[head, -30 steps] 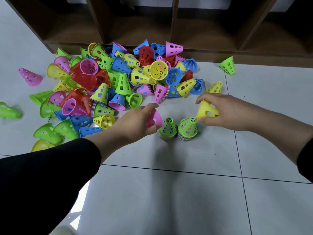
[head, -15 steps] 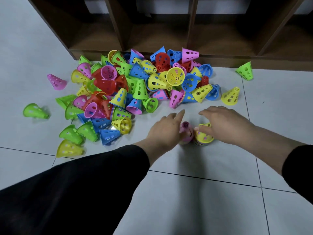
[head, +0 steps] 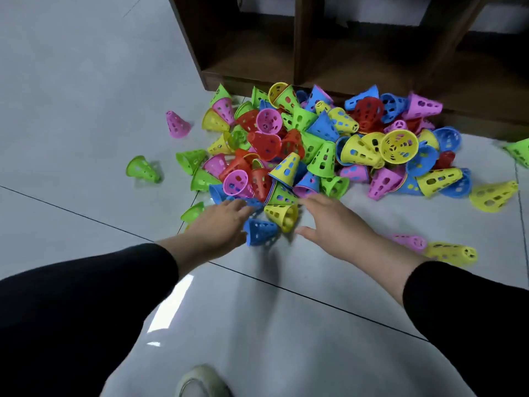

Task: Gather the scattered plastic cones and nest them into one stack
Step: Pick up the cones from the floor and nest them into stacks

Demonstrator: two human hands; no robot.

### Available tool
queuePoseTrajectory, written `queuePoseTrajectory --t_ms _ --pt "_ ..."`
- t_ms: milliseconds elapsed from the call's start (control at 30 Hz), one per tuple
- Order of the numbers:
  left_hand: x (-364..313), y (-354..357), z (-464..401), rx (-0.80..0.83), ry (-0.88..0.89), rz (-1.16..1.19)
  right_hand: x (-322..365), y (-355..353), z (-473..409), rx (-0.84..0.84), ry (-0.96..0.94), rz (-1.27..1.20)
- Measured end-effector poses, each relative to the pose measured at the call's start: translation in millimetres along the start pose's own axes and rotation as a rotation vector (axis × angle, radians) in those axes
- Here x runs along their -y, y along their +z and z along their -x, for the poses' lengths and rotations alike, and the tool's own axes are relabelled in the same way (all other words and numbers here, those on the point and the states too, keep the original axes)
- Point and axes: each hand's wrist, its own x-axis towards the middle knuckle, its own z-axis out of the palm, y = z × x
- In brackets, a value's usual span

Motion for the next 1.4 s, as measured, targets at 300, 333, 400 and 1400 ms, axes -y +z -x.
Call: queuePoseTrajectory --t_ms 300,333,400,1400 --pt "-18 56 -31 0.003 0.075 -0.182 6 62 -40 0.054 0.135 0.136" --pt "-20 56 -34 0.007 0.086 -0.208 3 64 -39 0.040 0.169 0.136" --pt "-23 57 -37 0.031 0.113 -0.250 -3 69 -35 0.045 0.228 0.157" --pt "-269 -25 -78 -0.191 0.097 1.131 -130 -36 185 -0.630 0.698 -0.519"
